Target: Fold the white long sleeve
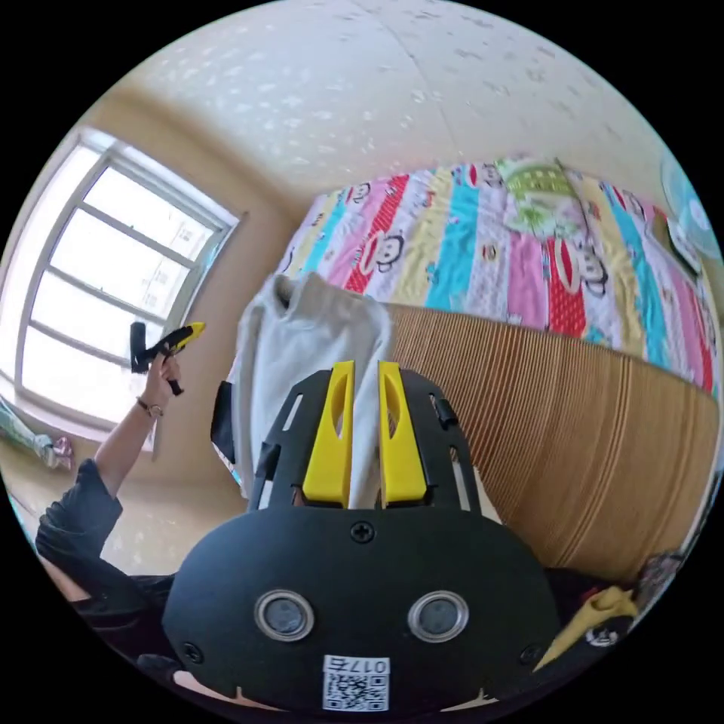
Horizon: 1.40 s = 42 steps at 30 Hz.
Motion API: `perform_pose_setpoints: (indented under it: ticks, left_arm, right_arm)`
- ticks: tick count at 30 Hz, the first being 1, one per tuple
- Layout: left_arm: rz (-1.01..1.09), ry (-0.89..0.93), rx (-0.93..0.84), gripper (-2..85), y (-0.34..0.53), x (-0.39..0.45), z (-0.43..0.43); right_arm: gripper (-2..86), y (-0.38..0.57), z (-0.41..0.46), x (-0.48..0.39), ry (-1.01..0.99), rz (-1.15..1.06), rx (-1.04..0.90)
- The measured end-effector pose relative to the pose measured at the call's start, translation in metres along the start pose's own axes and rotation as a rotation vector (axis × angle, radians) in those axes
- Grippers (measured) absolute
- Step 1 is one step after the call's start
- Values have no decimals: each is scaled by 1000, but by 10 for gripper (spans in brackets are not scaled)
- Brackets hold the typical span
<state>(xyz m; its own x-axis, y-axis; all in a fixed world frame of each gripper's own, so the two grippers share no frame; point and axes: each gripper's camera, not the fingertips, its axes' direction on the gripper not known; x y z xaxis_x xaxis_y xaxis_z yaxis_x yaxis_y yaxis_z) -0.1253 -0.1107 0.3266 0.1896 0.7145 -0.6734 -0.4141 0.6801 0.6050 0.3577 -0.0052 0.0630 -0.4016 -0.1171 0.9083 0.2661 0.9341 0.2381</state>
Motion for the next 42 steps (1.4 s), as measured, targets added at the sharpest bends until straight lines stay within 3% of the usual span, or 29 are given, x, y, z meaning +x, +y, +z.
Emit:
perform_pose_setpoints:
  ticks: [3,7,13,16,20,22,24,27,29,31,34,36,39,41,42]
  left_arm:
    - [-76,-18,-83,89,65,-45,52]
    - [-73,-200,-275,112,189,-80,91]
    - [-96,-460,-166,125,288,-57,42]
    - [-75,-487,-129,124,288,-52,17]
    - [-74,-530,-355,107,265,-77,35]
    - [-55,-511,-360,94,255,-75,25]
    - [-40,-507,-397,68,246,-67,16]
    - [-49,-445,-436,29,231,-45,-11]
    - [-38,-402,-350,23,201,-21,-70]
    - [-64,-395,-216,25,170,-17,-139]
    - [-182,-550,21,29,141,-42,-253]
    - [-309,-683,157,59,155,-60,-302]
    - [-300,-489,118,81,184,-60,-298]
    - [-176,-266,-140,95,202,-40,-227]
    - [-160,-237,-198,100,208,-34,-208]
  right_arm:
    - [103,69,87,40,53,72,-106]
    - [136,175,179,70,32,144,-267]
    - [124,301,264,68,44,185,-448]
    - [60,313,264,59,130,50,-484]
    - [35,274,218,92,-25,10,-563]
    - [35,242,165,121,75,49,-469]
    - [42,209,88,180,337,209,-270]
    - [64,207,37,240,556,369,-116]
    - [78,210,35,258,505,473,-145]
    - [82,213,50,243,439,394,-176]
    - [95,234,107,191,418,218,-302]
    - [100,269,176,141,226,63,-480]
    - [100,316,241,95,52,7,-630]
    - [108,334,256,80,46,4,-600]
    - [120,341,261,76,74,26,-558]
